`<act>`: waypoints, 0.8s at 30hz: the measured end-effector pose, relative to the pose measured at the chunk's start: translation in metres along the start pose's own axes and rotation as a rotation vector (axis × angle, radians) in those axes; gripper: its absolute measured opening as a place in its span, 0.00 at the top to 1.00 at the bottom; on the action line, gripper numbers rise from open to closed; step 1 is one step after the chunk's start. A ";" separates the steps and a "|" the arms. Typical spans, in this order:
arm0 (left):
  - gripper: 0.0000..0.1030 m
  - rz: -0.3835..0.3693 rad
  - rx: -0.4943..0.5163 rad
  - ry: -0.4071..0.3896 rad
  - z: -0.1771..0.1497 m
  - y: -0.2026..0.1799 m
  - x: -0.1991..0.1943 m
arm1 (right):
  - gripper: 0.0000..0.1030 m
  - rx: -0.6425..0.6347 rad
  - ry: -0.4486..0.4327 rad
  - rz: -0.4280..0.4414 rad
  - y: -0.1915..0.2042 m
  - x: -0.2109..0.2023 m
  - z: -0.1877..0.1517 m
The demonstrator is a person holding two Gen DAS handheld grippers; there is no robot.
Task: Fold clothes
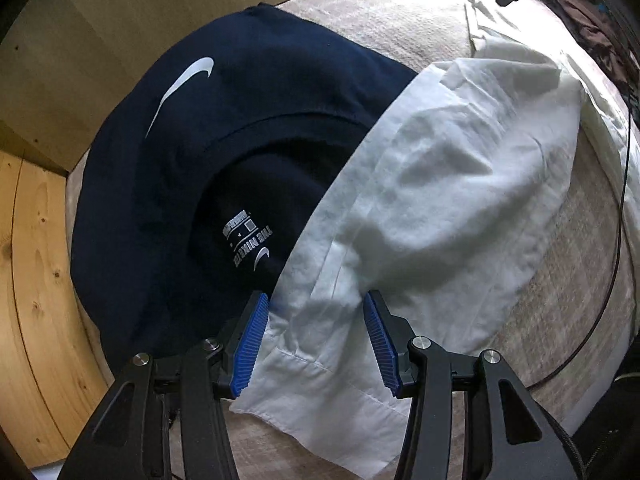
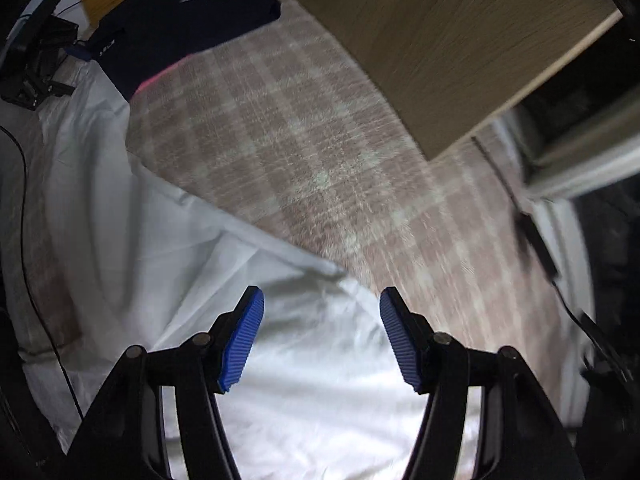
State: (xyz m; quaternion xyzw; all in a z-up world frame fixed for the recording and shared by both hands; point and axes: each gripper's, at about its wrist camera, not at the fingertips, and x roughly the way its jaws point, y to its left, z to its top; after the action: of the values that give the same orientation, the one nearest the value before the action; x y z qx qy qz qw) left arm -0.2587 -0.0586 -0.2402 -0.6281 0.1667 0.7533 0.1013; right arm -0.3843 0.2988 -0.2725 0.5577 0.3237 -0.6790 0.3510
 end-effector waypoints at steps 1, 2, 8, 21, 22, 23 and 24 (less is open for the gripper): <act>0.54 -0.007 -0.013 0.003 0.000 0.003 0.000 | 0.42 -0.007 0.009 0.018 -0.003 0.007 0.001; 0.54 -0.011 -0.025 0.006 0.000 0.006 -0.001 | 0.42 -0.015 0.019 0.037 -0.006 0.014 0.002; 0.54 -0.014 -0.040 0.015 -0.002 0.014 0.004 | 0.46 -0.056 0.040 0.052 0.002 0.027 0.002; 0.52 -0.040 -0.043 0.000 -0.012 0.030 0.010 | 0.92 0.087 -0.109 -0.105 0.020 -0.020 -0.027; 0.52 -0.042 -0.044 -0.002 -0.013 0.032 0.010 | 0.92 0.130 -0.093 -0.092 0.015 -0.014 -0.033; 0.52 -0.043 -0.045 -0.002 -0.014 0.033 0.010 | 0.92 0.156 -0.064 -0.081 0.013 -0.005 -0.037; 0.52 -0.044 -0.047 -0.001 -0.014 0.034 0.009 | 0.92 0.158 -0.038 -0.080 0.016 0.004 -0.039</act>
State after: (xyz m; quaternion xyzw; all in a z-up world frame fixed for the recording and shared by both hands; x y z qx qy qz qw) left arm -0.2601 -0.0962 -0.2473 -0.6335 0.1352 0.7548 0.1033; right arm -0.3504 0.3218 -0.2833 0.5571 0.2847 -0.7264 0.2845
